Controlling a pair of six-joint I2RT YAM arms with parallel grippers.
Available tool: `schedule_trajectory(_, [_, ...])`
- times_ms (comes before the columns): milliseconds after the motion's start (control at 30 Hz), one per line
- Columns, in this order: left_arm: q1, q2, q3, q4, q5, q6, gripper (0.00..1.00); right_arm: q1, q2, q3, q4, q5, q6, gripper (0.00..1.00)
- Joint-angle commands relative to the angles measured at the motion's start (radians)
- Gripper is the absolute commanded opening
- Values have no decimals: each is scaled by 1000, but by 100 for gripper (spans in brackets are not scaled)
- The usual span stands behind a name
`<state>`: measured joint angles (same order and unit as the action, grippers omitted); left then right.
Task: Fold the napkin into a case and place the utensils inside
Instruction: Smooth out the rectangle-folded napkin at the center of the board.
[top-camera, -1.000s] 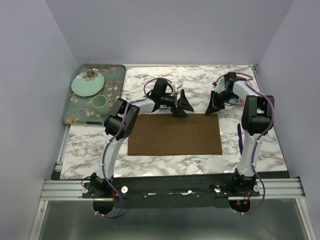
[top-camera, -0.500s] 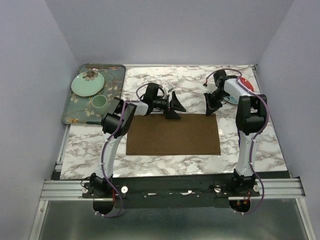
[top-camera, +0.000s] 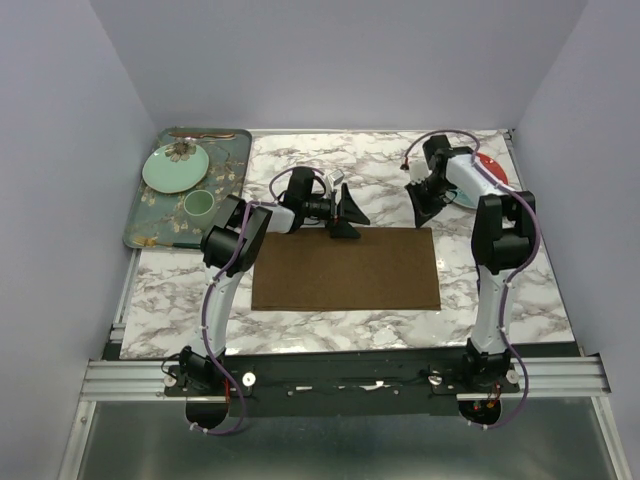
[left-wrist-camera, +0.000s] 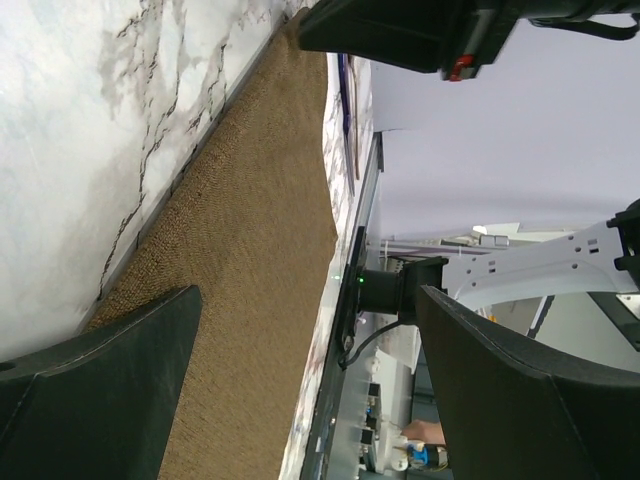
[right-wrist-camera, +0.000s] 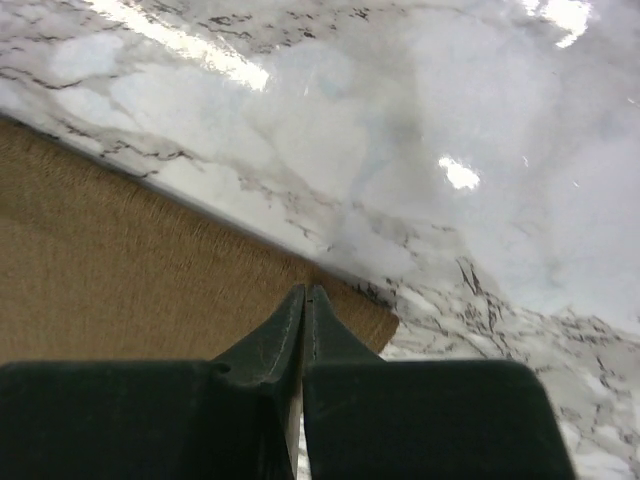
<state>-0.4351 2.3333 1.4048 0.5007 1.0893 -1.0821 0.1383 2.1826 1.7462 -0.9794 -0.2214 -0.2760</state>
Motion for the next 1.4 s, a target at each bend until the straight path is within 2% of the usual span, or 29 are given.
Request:
schedule_trajectory(0, [13,17,-23,-22,-17,27,99,10,-101,13,-47,-32,-48,12])
schedule_trajectory(200, [13,15,-26,-16,-12,19,99,49,-93,-56,-12,23,-87,11])
schedule_trajectory(500, [22,-3,-47,-24,-2,22,99,61,-26,-97,44,215,-228,9])
schedule_trajectory(700, [51,-29,-78,-40,18,51,99,63,14,-39,-4,257,-233,8])
schedule_trajectory(900, [116,-83,-112,-151,63,146,99,61,39,-4,-38,266,-224,8])
schedule_trajectory(1033, [186,-118,-113,-324,93,304,99,63,43,3,-45,271,-213,8])
schedule_trajectory(1100, [219,-127,-86,-498,101,468,99,63,46,4,-48,272,-210,8])
schedule_trajectory(1133, [248,-124,-64,-592,110,544,99,63,46,7,-50,275,-207,8])
schedule_trajectory(1167, [263,-117,-6,-792,119,737,99,63,48,6,-50,274,-206,8])
schedule_trajectory(1233, [301,-75,61,-1018,177,963,99,63,48,9,-51,277,-203,8])
schedule_trajectory(1267, [314,-59,124,-1229,191,1057,99,63,51,10,-54,278,-201,8])
schedule_trajectory(1300, [325,-23,150,-1328,202,1243,99,63,51,13,-56,278,-200,8])
schedule_trajectory(1367, [364,-15,137,-1386,208,1262,99,63,55,21,-61,280,-198,8])
